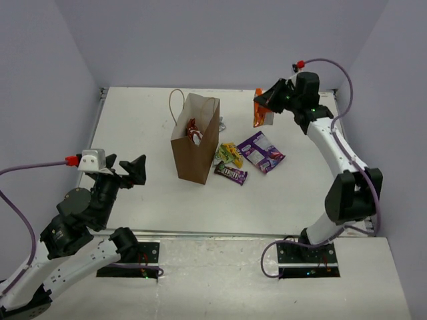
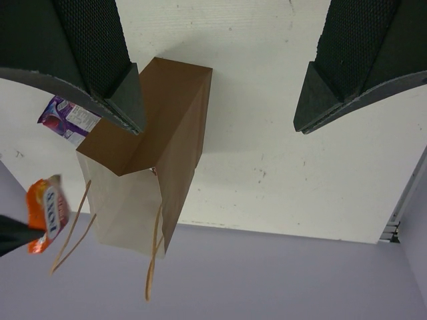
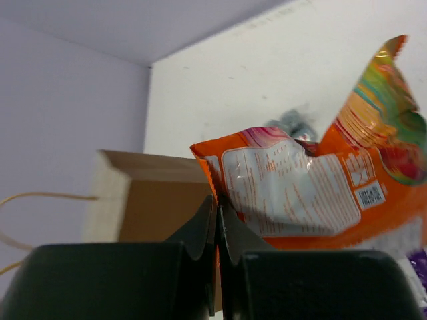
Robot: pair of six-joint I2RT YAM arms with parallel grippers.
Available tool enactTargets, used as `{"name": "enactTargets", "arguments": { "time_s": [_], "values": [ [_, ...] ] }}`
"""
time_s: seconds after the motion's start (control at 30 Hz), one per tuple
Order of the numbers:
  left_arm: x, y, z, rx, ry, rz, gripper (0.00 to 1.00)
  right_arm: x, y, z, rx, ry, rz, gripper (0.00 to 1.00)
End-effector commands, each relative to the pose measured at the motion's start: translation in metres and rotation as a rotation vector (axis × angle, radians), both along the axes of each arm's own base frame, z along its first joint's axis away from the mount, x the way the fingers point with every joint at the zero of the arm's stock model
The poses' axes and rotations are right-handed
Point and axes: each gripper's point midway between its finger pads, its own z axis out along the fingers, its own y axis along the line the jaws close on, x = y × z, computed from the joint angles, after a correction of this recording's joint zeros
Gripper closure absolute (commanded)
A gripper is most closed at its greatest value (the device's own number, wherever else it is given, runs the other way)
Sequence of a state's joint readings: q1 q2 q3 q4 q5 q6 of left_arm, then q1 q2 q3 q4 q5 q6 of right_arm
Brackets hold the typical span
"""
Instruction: Place the snacks into the paper bag
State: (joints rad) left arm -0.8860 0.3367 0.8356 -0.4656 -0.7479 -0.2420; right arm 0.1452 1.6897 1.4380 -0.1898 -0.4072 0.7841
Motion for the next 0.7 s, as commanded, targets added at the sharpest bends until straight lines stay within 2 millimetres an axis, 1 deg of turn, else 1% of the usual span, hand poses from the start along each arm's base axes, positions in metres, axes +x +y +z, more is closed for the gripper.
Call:
{"name": "enactTargets", "arguments": {
  "time_s": [0.0, 0.03, 0.07, 0.1, 0.13, 0.17, 0.2, 0.23, 0.3, 0.33, 0.37, 0.43, 0.47, 0.53, 0.57, 0.67],
  "values": [
    [0.002, 0.001, 0.005, -0.005, -0.016, 0.011, 0.0, -0.035, 0.016, 0.11, 0.021, -0.255, 0.081, 1.0],
    [0.002, 0.001, 0.005, -0.006, -0.017, 0.011, 0.0, -0.045, 0.02, 0.12, 0.028, -0.26, 0.103, 1.0],
    [0.002, 0.001, 0.005, -0.004, -0.015, 0.011, 0.0, -0.053, 0.024, 0.15, 0.039, -0.316, 0.124, 1.0],
    [0.002, 0.0, 0.005, -0.003, -0.016, 0.01, 0.0, -0.064, 0.032, 0.165, 0.055, -0.34, 0.163, 1.0],
    [0.002, 0.0, 0.005, -0.002, -0.016, 0.008, 0.0, -0.076, 0.035, 0.182, 0.065, -0.371, 0.183, 1.0],
    [0.002, 0.0, 0.005, -0.002, -0.017, 0.008, 0.0, -0.086, 0.037, 0.206, 0.093, -0.413, 0.199, 1.0],
    [0.002, 0.0, 0.005, -0.001, -0.016, 0.008, 0.0, -0.096, 0.041, 0.219, 0.114, -0.435, 0.223, 1.0],
    [0.002, 0.001, 0.006, -0.004, -0.019, 0.008, 0.0, -0.11, 0.046, 0.238, 0.143, -0.482, 0.271, 1.0],
    [0.001, 0.001, 0.007, -0.007, -0.021, 0.008, 0.0, -0.132, 0.052, 0.272, 0.207, -0.546, 0.319, 1.0],
    [0.001, 0.001, 0.007, -0.007, -0.021, 0.008, 0.0, -0.143, 0.056, 0.282, 0.226, -0.561, 0.361, 1.0],
    [0.0, 0.002, 0.008, -0.011, -0.024, 0.01, 0.0, -0.155, 0.06, 0.301, 0.253, -0.593, 0.392, 1.0],
    [-0.001, 0.003, 0.008, -0.015, -0.026, 0.01, 0.0, -0.171, 0.071, 0.318, 0.29, -0.611, 0.463, 1.0],
    [-0.001, 0.004, 0.009, -0.019, -0.029, 0.01, 0.0, -0.182, 0.082, 0.328, 0.321, -0.61, 0.528, 1.0],
    [-0.002, 0.006, 0.009, -0.025, -0.033, 0.011, 0.0, -0.192, 0.092, 0.337, 0.354, -0.604, 0.587, 1.0],
    [-0.003, 0.006, 0.009, -0.026, -0.034, 0.011, 0.0, -0.199, 0.102, 0.342, 0.368, -0.61, 0.631, 1.0],
    [-0.003, 0.008, 0.01, -0.032, -0.036, 0.014, 0.0, -0.209, 0.117, 0.348, 0.399, -0.6, 0.687, 1.0]
  ]
}}
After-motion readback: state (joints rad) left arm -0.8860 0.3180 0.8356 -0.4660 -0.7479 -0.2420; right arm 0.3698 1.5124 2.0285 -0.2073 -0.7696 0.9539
